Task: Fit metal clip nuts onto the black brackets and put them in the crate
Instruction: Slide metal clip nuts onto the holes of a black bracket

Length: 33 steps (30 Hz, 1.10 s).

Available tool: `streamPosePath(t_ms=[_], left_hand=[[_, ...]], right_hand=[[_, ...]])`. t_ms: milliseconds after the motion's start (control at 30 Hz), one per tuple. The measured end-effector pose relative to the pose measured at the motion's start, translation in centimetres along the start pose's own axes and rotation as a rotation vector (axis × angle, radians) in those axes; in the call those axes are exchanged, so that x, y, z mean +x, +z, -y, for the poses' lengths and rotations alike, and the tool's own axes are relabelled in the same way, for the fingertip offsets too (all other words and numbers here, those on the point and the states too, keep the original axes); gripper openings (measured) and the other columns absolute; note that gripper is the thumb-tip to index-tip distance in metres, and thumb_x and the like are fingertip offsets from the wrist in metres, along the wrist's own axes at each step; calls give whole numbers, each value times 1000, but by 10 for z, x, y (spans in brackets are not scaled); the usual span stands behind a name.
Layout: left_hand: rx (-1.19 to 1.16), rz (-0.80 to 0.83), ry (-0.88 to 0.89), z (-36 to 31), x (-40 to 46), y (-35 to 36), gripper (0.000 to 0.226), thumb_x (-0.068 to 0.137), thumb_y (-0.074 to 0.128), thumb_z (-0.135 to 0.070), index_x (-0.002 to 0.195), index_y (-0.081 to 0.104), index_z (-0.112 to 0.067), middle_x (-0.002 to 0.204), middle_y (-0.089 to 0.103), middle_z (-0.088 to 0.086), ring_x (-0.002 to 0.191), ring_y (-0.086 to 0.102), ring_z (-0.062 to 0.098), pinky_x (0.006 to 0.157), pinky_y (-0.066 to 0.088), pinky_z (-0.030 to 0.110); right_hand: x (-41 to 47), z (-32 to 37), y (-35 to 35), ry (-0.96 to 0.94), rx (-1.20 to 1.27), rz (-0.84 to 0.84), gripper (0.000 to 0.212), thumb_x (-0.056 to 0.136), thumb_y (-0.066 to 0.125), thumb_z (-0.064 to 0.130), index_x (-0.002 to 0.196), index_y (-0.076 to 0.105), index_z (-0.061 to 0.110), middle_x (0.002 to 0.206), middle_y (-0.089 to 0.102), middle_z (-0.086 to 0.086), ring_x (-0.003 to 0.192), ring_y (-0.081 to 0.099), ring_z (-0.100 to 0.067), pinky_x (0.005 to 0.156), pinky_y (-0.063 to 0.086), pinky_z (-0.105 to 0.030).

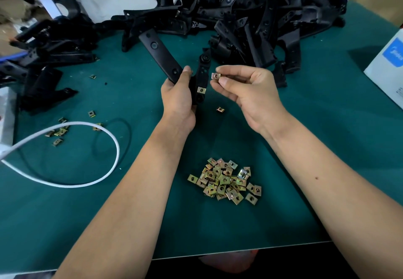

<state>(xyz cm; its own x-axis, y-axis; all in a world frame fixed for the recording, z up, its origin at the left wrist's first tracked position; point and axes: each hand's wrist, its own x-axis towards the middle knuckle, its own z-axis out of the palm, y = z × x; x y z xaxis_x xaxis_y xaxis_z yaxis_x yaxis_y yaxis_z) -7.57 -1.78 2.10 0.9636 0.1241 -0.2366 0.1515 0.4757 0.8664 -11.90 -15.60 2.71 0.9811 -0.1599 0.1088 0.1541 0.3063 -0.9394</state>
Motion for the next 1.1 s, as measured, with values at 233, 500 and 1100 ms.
streamPosePath(t_ms=[233, 500, 1100], left_hand=[[0, 29, 1, 0, -2, 0, 12, 101, 64, -22, 96, 60, -13, 82, 71, 1, 69, 71, 15, 62, 57, 28], [123, 56, 79, 6, -3, 5, 15, 102, 63, -23, 96, 58, -10, 85, 68, 5, 71, 68, 15, 62, 56, 29], [210, 106, 53, 2, -5, 3, 14, 102, 64, -24, 100, 60, -10, 82, 68, 2, 64, 66, 12, 56, 53, 24]], right_hand=[[-1, 0, 1, 8, -39, -82, 12, 87, 75, -8, 98, 74, -4, 88, 76, -15, 81, 76, -26, 75, 62, -31], [-1, -1, 2, 64, 79, -178, 10, 84, 79, -6, 92, 75, -1, 96, 75, -22, 84, 75, -26, 75, 61, -29], [-1, 1, 3, 125, 82, -138, 15, 81, 79, -10, 87, 69, -1, 82, 71, -12, 74, 71, -21, 72, 59, -26]])
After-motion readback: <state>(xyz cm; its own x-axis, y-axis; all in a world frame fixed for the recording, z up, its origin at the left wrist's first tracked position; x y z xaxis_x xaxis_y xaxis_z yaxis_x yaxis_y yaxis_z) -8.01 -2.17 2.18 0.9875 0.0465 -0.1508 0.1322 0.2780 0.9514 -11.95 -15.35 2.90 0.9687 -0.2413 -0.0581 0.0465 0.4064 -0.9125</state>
